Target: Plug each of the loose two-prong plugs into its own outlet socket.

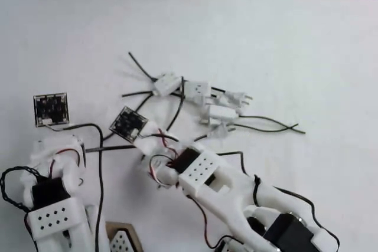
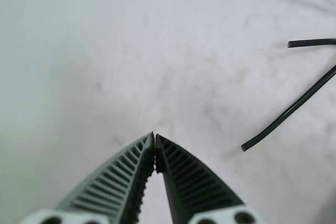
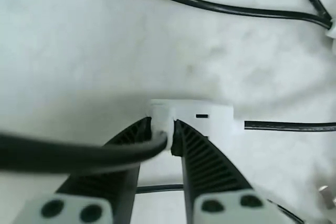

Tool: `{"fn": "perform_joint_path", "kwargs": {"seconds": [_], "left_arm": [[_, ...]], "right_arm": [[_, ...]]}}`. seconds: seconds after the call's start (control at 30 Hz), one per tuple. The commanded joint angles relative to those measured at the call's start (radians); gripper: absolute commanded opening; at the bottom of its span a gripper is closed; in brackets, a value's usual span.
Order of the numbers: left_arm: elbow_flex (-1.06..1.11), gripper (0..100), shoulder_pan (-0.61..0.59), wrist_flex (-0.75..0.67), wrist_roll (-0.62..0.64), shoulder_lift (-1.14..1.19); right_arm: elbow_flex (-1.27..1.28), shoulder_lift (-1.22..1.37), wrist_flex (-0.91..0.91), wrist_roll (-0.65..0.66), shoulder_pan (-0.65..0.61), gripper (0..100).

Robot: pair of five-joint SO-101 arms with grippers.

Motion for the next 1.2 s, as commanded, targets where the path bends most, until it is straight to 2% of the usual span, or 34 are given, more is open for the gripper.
{"fn": "perform_joint_path", "kwargs": {"seconds": [0.0, 0.3, 0.6, 0.7, 0.87, 1.17], "left_arm": [[-0.002, 2, -0.010, -0.021, 0.006, -0.018], [0.011, 2, -0.010, -0.029, 0.006, -0.018], [0.012, 2, -0.010, -0.029, 0.006, -0.019], [0.014, 2, -0.010, -0.029, 0.006, -0.019], [0.014, 2, -0.010, -0.029, 0.003, -0.019], [0.014, 2, -0.010, -0.029, 0.000, -0.019]], "right_arm": [[-0.009, 0.076, -0.018, 0.002, -0.007, 1.8], [-0.046, 0.082, 0.018, 0.002, -0.008, 1.8], [-0.158, -0.295, 0.157, 0.017, 0.033, 1.7], [-0.209, -0.367, 0.159, 0.075, 0.084, 1.7], [-0.327, -0.375, 0.143, 0.092, 0.216, 1.8], [-0.358, -0.148, -0.226, 0.083, 0.545, 1.8]]}}
